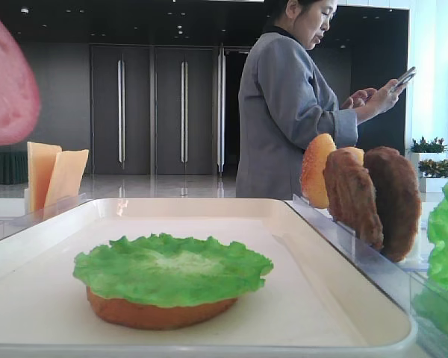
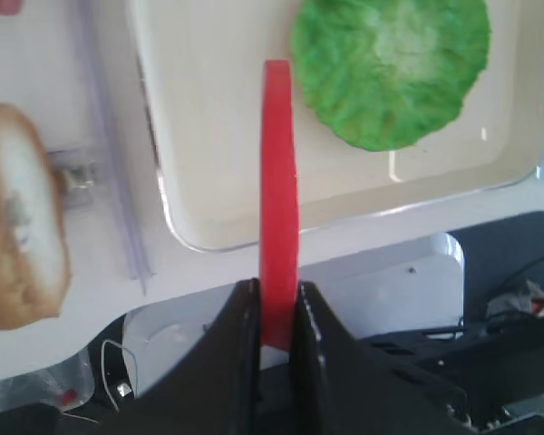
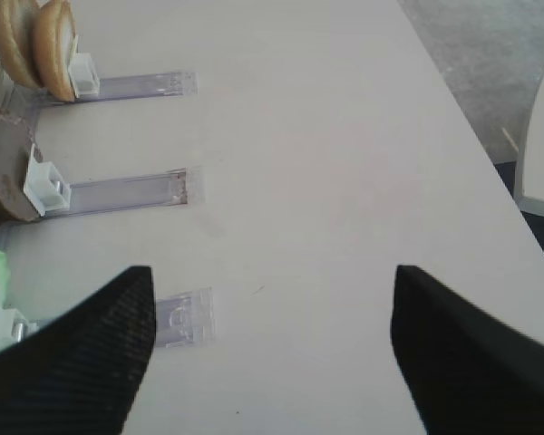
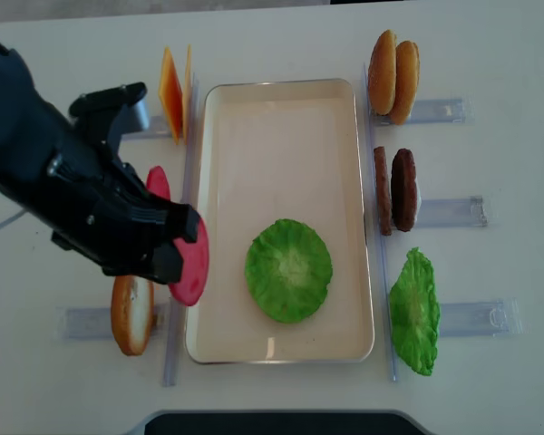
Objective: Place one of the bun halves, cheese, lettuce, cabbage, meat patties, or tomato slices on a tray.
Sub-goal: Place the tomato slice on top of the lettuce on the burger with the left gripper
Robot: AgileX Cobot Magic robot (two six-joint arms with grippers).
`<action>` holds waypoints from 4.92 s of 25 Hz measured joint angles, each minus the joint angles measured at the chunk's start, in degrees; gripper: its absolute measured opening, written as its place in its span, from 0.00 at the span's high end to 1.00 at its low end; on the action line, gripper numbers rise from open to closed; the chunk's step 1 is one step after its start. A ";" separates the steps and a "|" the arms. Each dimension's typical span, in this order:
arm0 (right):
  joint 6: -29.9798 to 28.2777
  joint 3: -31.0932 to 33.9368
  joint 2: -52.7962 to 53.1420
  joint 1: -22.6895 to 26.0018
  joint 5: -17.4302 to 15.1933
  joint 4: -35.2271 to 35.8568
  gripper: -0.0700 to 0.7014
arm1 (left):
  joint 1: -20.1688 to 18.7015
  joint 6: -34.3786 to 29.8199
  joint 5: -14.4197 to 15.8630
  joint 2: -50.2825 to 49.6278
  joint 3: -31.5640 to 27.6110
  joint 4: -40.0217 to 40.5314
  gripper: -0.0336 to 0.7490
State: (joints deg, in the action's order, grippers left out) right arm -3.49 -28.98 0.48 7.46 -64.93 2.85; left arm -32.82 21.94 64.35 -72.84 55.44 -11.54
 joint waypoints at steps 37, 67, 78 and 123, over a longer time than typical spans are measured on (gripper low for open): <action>0.00 0.00 0.00 0.00 0.00 0.00 0.24 | 11.96 -60.41 -10.30 -21.60 -8.08 -49.11 0.88; 0.00 0.00 0.00 0.00 0.00 0.06 0.24 | 11.96 -59.96 -13.27 -25.66 -8.08 -54.67 0.88; 0.00 0.00 0.00 0.00 0.00 0.06 0.24 | 11.96 -59.08 -13.58 -27.77 -8.08 -53.94 0.88; 0.00 0.00 0.00 0.00 0.00 0.06 0.24 | 11.96 -58.62 -14.31 -29.68 -8.08 -54.09 0.86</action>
State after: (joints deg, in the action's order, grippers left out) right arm -3.49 -28.98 0.48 7.46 -64.93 2.91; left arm -20.86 -36.68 50.04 -102.52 47.36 -65.64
